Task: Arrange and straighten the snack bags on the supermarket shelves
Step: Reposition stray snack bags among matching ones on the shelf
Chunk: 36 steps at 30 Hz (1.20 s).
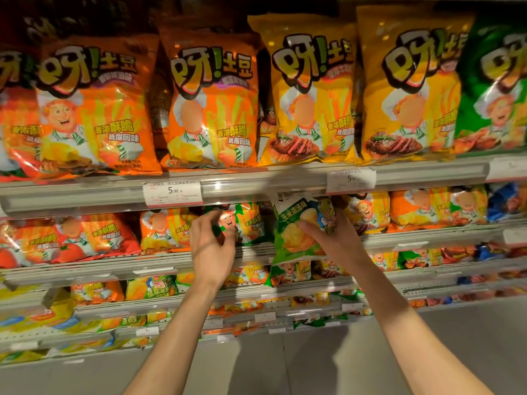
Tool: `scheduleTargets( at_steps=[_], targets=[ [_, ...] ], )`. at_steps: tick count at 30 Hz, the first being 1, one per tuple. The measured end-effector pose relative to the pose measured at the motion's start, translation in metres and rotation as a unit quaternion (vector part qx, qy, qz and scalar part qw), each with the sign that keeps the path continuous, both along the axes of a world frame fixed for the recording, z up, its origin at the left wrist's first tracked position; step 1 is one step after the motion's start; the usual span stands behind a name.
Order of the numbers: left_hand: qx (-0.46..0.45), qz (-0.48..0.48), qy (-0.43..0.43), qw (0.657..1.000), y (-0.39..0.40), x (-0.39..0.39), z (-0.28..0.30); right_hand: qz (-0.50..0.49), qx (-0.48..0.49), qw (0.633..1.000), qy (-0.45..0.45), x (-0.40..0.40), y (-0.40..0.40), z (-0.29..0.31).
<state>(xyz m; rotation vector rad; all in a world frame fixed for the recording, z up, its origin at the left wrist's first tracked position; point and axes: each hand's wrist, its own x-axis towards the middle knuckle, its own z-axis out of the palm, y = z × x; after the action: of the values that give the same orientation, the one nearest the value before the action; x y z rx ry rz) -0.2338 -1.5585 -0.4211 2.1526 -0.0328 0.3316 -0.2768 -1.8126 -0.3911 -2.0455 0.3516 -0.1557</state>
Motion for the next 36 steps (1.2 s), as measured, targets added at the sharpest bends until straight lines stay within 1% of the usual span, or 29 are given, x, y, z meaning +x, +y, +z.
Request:
scheduleTargets(
  at_steps=[1, 2, 5, 8, 9, 12, 16, 19, 21, 24, 26, 29, 31, 32, 33, 35, 36],
  targets=[
    [-0.022, -0.024, 0.002, 0.999, -0.002, -0.002, -0.001, 0.002, 0.005, 1.0, -0.001, -0.003, 0.0, -0.001],
    [-0.055, -0.06, 0.025, 0.996, -0.005, -0.004, 0.001, 0.002, 0.013, 1.0, -0.001, -0.005, -0.001, -0.002],
    [-0.122, -0.168, 0.132, 0.969, -0.025, -0.013, 0.015, 0.017, 0.046, 0.998, 0.026, -0.013, 0.003, 0.0],
    [-0.223, -0.199, 0.201, 0.933, -0.05, -0.016, 0.023, 0.042, 0.067, 0.996, 0.045, -0.021, 0.003, -0.003],
    [-0.239, -0.199, 0.208, 0.927, -0.056, -0.017, 0.025, 0.045, 0.072, 0.995, 0.049, -0.025, 0.002, -0.004],
    [-0.241, -0.197, 0.205, 0.928, -0.065, -0.022, 0.024, 0.051, 0.102, 0.991, 0.073, -0.032, -0.008, -0.006],
    [-0.201, -0.152, 0.197, 0.947, -0.076, -0.039, 0.018, 0.068, 0.145, 0.982, 0.095, -0.034, -0.024, -0.01],
    [-0.173, -0.116, 0.216, 0.954, -0.084, -0.058, 0.014, 0.077, 0.142, 0.982, 0.099, -0.035, -0.036, -0.018],
    [-0.182, -0.102, 0.227, 0.951, -0.087, -0.068, 0.01, 0.097, 0.138, 0.982, 0.085, -0.041, -0.04, -0.022],
    [-0.207, -0.116, 0.222, 0.946, -0.087, -0.082, 0.012, 0.11, 0.134, 0.981, 0.09, -0.051, -0.045, -0.025],
    [-0.214, -0.121, 0.219, 0.944, -0.084, -0.086, 0.012, 0.105, 0.158, 0.978, 0.086, -0.061, -0.044, -0.02],
    [-0.224, -0.153, 0.205, 0.94, -0.081, -0.092, 0.014, 0.069, 0.195, 0.975, 0.085, -0.079, -0.039, -0.015],
    [-0.213, -0.171, 0.187, 0.943, -0.082, -0.097, 0.02, 0.03, 0.213, 0.973, 0.08, -0.092, -0.037, -0.016],
    [-0.214, -0.179, 0.189, 0.942, -0.084, -0.098, 0.022, 0.014, 0.217, 0.973, 0.079, -0.099, -0.038, -0.018],
    [-0.238, -0.195, 0.194, 0.931, -0.086, -0.099, 0.025, -0.004, 0.219, 0.973, 0.074, -0.105, -0.04, -0.019],
    [-0.292, -0.229, 0.174, 0.912, -0.087, -0.104, 0.03, -0.035, 0.213, 0.975, 0.059, -0.12, -0.044, -0.015],
    [-0.341, -0.229, 0.176, 0.895, -0.091, -0.104, 0.032, -0.046, 0.211, 0.975, 0.052, -0.128, -0.047, -0.015]
  ],
)
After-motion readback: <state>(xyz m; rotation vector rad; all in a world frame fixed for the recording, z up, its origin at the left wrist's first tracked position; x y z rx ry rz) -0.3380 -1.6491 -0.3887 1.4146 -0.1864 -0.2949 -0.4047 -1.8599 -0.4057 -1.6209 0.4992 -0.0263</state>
